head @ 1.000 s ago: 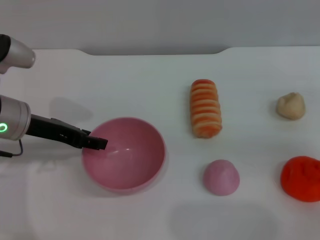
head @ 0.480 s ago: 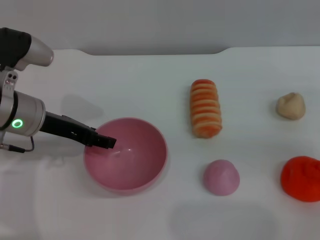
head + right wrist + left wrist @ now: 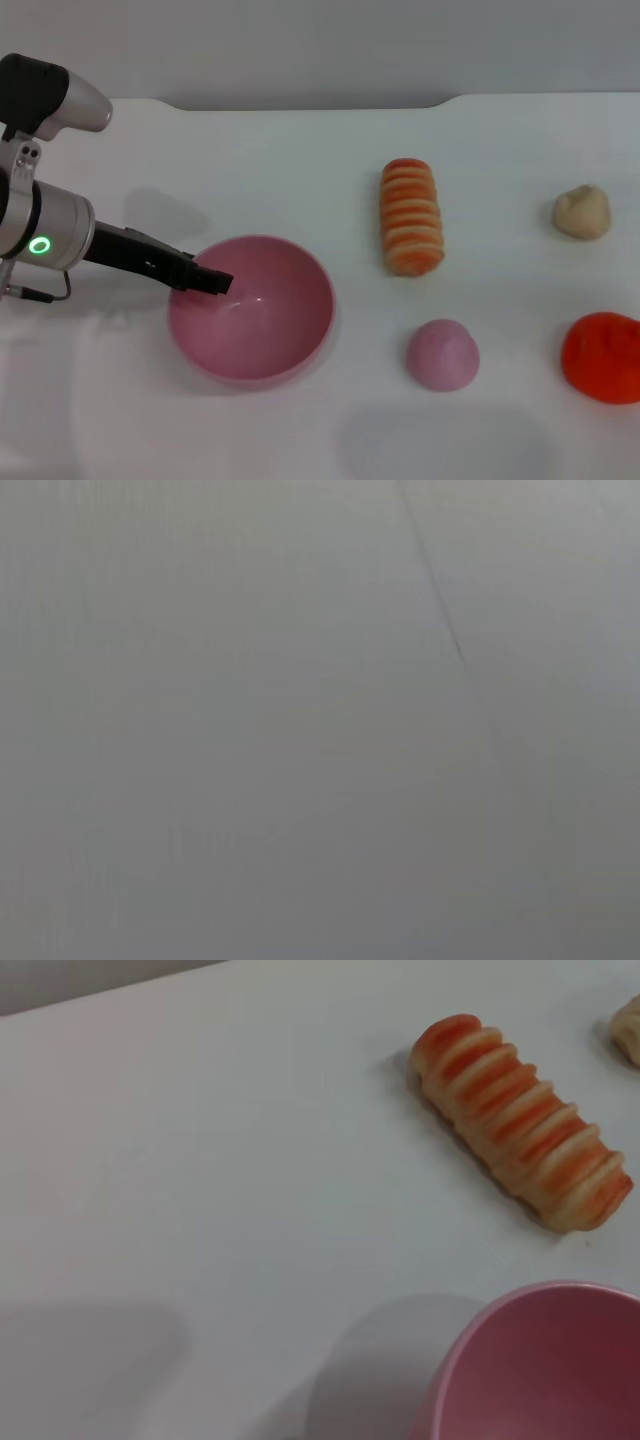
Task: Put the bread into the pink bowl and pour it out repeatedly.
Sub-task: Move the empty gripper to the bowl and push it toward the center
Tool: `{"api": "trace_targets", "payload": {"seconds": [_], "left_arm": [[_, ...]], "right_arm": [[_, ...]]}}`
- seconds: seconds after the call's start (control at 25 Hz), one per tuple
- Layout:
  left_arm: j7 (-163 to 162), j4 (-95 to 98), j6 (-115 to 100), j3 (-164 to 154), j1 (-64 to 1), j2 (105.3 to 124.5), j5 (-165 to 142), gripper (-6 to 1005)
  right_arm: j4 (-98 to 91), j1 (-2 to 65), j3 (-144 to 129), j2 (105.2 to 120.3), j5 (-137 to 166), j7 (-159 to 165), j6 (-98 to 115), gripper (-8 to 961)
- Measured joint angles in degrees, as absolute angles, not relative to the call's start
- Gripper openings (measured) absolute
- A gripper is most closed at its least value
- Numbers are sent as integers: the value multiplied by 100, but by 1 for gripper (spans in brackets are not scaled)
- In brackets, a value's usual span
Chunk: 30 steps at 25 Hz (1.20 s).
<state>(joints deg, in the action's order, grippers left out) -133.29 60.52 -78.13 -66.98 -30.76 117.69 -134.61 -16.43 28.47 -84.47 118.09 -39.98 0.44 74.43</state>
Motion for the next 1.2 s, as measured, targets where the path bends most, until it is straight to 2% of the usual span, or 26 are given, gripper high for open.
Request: {"api": "trace_targets", "payload": {"seconds": [0.64, 0.84, 1.04, 1.16, 1.2], "left_arm": [[-13609, 5956, -7644, -6943, -3103, 11747, -13634, 527], [-13715, 5971, -7587, -6943, -3129, 11740, -13804, 465], [-13718, 5988, -7528, -6949, -3138, 11744, -13827, 291], [-13718, 5989, -7523, -6960, -3160, 11746, -13834, 75], [-13719, 5989, -7523, -6960, -3169, 11747, -13833, 72]], "right_arm": [[-1648, 2847, -8441, 11813, -3999, 44, 7444, 470], [-1643, 2847, -8435, 11813, -3999, 44, 7444, 468], [-1643, 2847, -8431, 11813, -3999, 43, 7443, 466], [-1643, 2832, -8420, 11813, -3999, 43, 7443, 465], [-1643, 2827, -8418, 11813, -3999, 44, 7444, 465]]}}
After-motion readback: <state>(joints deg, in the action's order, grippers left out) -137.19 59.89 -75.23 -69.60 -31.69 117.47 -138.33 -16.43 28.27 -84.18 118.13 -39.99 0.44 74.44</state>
